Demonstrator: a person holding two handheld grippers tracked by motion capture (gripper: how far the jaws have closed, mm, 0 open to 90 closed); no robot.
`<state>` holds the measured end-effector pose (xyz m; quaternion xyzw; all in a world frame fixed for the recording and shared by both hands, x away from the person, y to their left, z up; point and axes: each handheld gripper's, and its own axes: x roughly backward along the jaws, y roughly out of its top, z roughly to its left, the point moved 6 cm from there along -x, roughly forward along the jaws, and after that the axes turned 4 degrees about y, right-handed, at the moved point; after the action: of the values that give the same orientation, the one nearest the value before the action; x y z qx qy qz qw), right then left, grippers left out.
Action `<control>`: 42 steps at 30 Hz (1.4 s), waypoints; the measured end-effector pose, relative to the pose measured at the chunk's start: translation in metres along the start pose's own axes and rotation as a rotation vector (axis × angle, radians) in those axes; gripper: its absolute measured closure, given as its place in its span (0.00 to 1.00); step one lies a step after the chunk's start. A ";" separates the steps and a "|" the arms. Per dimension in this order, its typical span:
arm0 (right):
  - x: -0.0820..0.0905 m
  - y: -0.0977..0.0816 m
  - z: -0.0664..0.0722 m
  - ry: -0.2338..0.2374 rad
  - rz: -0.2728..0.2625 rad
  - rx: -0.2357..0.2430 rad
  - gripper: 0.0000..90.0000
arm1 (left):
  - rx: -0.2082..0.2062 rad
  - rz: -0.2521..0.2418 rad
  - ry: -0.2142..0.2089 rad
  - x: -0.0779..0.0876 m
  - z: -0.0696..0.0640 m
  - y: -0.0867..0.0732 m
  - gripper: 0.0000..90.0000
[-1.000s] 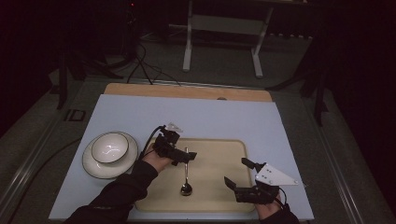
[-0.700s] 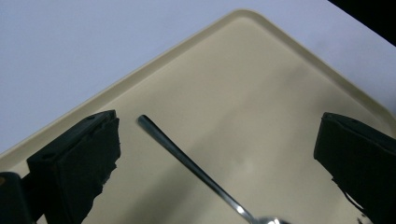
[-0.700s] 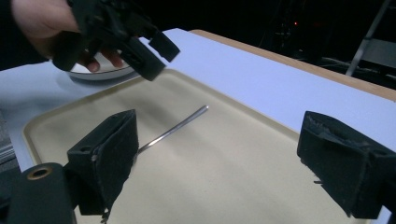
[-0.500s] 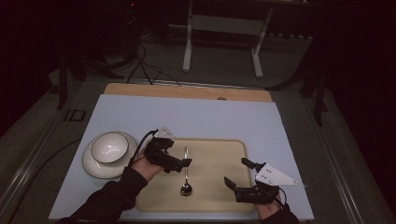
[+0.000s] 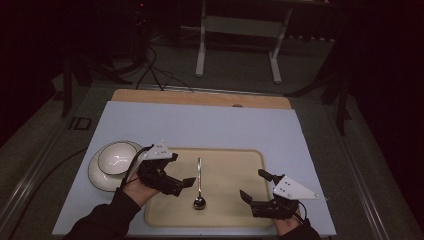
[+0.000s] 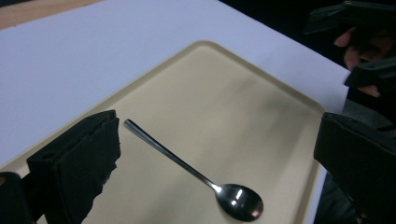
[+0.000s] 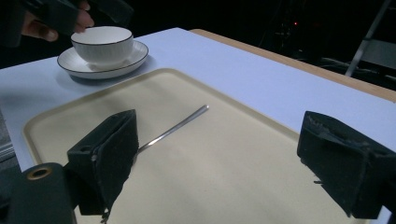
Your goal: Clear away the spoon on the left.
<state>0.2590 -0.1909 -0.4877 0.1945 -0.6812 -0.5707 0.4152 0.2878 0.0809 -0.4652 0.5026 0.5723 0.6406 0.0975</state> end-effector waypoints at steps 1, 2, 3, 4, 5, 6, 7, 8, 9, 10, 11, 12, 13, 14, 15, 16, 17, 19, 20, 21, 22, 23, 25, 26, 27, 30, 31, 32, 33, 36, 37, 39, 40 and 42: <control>0.000 0.000 0.000 0.000 0.000 0.000 0.14 | 0.000 0.000 0.000 0.000 0.000 0.000 0.01; 0.000 0.000 0.000 0.000 0.000 0.000 0.14 | 0.000 0.000 0.000 0.000 0.000 0.000 0.01; 0.000 0.000 0.000 0.000 0.000 0.001 0.14 | -0.005 -0.025 -0.014 0.009 -0.002 -0.004 0.01; 0.000 0.000 0.000 0.000 0.001 0.001 0.14 | -0.014 -0.027 -0.020 0.011 -0.003 -0.006 0.01; -0.001 0.000 0.000 -0.001 0.002 0.001 0.14 | -0.023 -0.036 -0.025 0.014 -0.004 -0.007 0.01; -0.001 0.000 0.000 0.000 0.004 0.000 0.14 | -0.031 -0.050 -0.028 0.017 -0.005 -0.009 0.01; -0.001 0.000 0.001 0.001 0.005 0.001 0.14 | -0.040 -0.059 -0.031 0.018 -0.006 -0.011 0.01; -0.001 0.000 0.001 0.000 0.005 0.003 0.14 | -0.047 -0.057 -0.035 0.020 -0.007 -0.013 0.01; -0.001 0.000 0.001 0.000 0.005 0.004 0.14 | -0.045 -0.057 -0.029 0.021 -0.007 -0.016 0.01; -0.001 0.000 0.001 0.001 0.006 0.003 0.14 | -0.047 -0.065 -0.024 0.022 -0.007 -0.018 0.01; -0.002 0.000 0.001 0.001 0.007 0.003 0.14 | -0.044 -0.064 -0.027 0.023 -0.007 -0.020 0.01; -0.002 0.000 0.001 0.001 0.008 0.004 0.14 | -0.039 -0.060 -0.030 0.024 -0.007 -0.022 0.01; -0.002 -0.001 0.001 0.001 0.007 0.004 0.14 | -0.041 -0.061 -0.027 0.026 -0.007 -0.024 0.01; -0.002 -0.001 0.001 0.001 0.007 0.005 0.14 | -0.039 -0.059 -0.026 0.027 -0.006 -0.026 0.01; -0.002 -0.001 0.001 0.001 0.007 0.004 0.14 | -0.036 -0.056 -0.024 0.028 -0.006 -0.028 0.01; -0.002 -0.001 0.001 0.001 0.007 0.004 0.14 | -0.036 -0.056 -0.024 0.028 -0.006 -0.028 0.01; -0.002 -0.001 0.001 0.000 0.008 0.004 0.14 | -0.035 -0.060 -0.014 0.031 -0.005 -0.032 0.01; -0.002 -0.001 0.001 0.002 0.007 0.005 0.14 | -0.028 -0.060 -0.006 0.034 -0.003 -0.036 0.01; -0.002 -0.001 0.001 0.002 0.008 0.005 0.14 | -0.020 -0.070 -0.004 0.035 -0.002 -0.038 0.01; -0.002 -0.001 0.001 0.002 0.008 0.005 0.14 | -0.014 -0.073 -0.001 0.036 -0.001 -0.040 0.01; -0.002 -0.001 0.001 0.002 0.009 0.004 0.14 | -0.011 -0.068 0.000 0.037 0.000 -0.043 0.01; -0.002 -0.001 0.001 0.003 0.010 0.004 0.14 | -0.005 -0.070 0.003 0.037 0.001 -0.045 0.01; -0.002 -0.001 0.001 0.003 0.010 0.004 0.14 | 0.002 -0.067 0.008 0.039 0.002 -0.049 0.01; -0.002 -0.001 0.001 0.003 0.011 0.004 0.14 | -0.003 -0.068 0.012 0.039 0.003 -0.051 0.01; -0.002 -0.001 0.001 0.003 0.011 0.003 0.14 | -0.003 -0.064 0.014 0.040 0.004 -0.053 0.01; -0.002 -0.001 0.001 0.003 0.012 0.003 0.14 | -0.001 -0.058 0.014 0.041 0.006 -0.058 0.01; -0.002 -0.001 0.001 0.003 0.012 0.004 0.14 | 0.001 -0.062 0.014 0.041 0.007 -0.060 0.01; -0.002 -0.001 0.001 0.003 0.013 0.004 0.14 | 0.004 -0.058 0.010 0.041 0.007 -0.063 0.01; -0.002 -0.001 0.001 0.004 0.013 0.005 0.14 | 0.006 -0.055 0.008 0.041 0.007 -0.066 0.01; -0.002 -0.001 0.001 0.004 0.014 0.006 0.14 | 0.014 -0.044 0.018 0.041 0.009 -0.075 0.01; -0.002 -0.001 0.001 0.004 0.014 0.006 0.14 | 0.018 -0.044 0.022 0.040 0.010 -0.078 0.01; -0.003 -0.002 0.001 0.006 0.015 0.005 0.14 | 0.021 -0.038 0.038 0.040 0.012 -0.082 0.01; -0.003 -0.002 0.001 0.007 0.016 0.005 0.14 | 0.019 -0.035 0.046 0.039 0.012 -0.083 0.01; -0.003 -0.002 0.001 0.006 0.017 0.006 0.14 | 0.011 -0.027 0.062 0.038 0.012 -0.087 0.01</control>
<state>0.2596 -0.1887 -0.4904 0.1917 -0.6832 -0.5645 0.4217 0.2397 0.1438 -0.5186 0.4753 0.5852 0.6514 0.0853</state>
